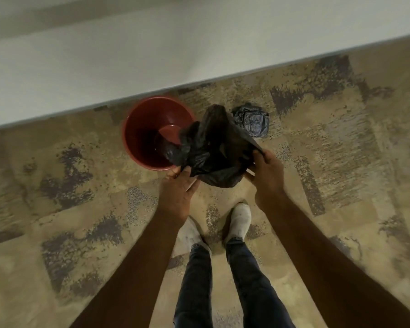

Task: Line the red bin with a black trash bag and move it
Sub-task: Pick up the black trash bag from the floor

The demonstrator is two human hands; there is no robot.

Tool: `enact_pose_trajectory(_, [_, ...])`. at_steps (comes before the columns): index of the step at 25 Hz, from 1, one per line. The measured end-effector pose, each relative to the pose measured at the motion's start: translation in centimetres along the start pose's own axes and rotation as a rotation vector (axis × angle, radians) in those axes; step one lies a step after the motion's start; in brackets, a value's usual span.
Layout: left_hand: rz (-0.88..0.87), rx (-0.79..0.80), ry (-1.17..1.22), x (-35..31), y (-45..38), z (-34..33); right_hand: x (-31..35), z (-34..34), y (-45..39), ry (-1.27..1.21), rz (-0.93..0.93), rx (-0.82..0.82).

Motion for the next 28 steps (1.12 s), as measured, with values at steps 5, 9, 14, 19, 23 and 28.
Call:
enact_pose_trajectory(5, [-0.076, -0.184, -0.074, -3.9, 1.2, 5.2, 1.8, 1.0, 1.8, -0.298, -0.042, -0.109])
enact_pose_trajectory(9, [-0.132, -0.312, -0.094, -7.1, 1.3, 7.5, 1.9, 1.4, 2.2, -0.365, -0.056, -0.244])
enact_pose_trajectory(14, [-0.245, -0.362, -0.084, -11.2, 1.9, 8.7, 3.2, 0.4, 3.4, -0.021, 0.061, -0.27])
enact_pose_trajectory(19, [-0.224, -0.097, -0.023, -12.5, 1.2, 7.8, 4.1, -3.0, 6.5, -0.082, 0.083, -0.067])
enact_pose_trajectory(23, [-0.227, 0.197, -0.437, -9.8, 1.9, 6.1, 4.3, -5.6, 8.3, -0.136, -0.053, 0.01])
enact_pose_trajectory(28, [-0.094, -0.022, -0.743, -5.9, 1.1, 8.1, 5.2, -8.6, 10.2, -0.039, -0.115, 0.173])
Point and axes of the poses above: each hand's wrist, its own y-axis away from the middle knuckle, its own z-axis out of the back of the hand, x = y × z, the point moved 7 cm from there along -y, towards the middle knuckle, and after that the axes turned 3 degrees about x, right-handed, at the moved point
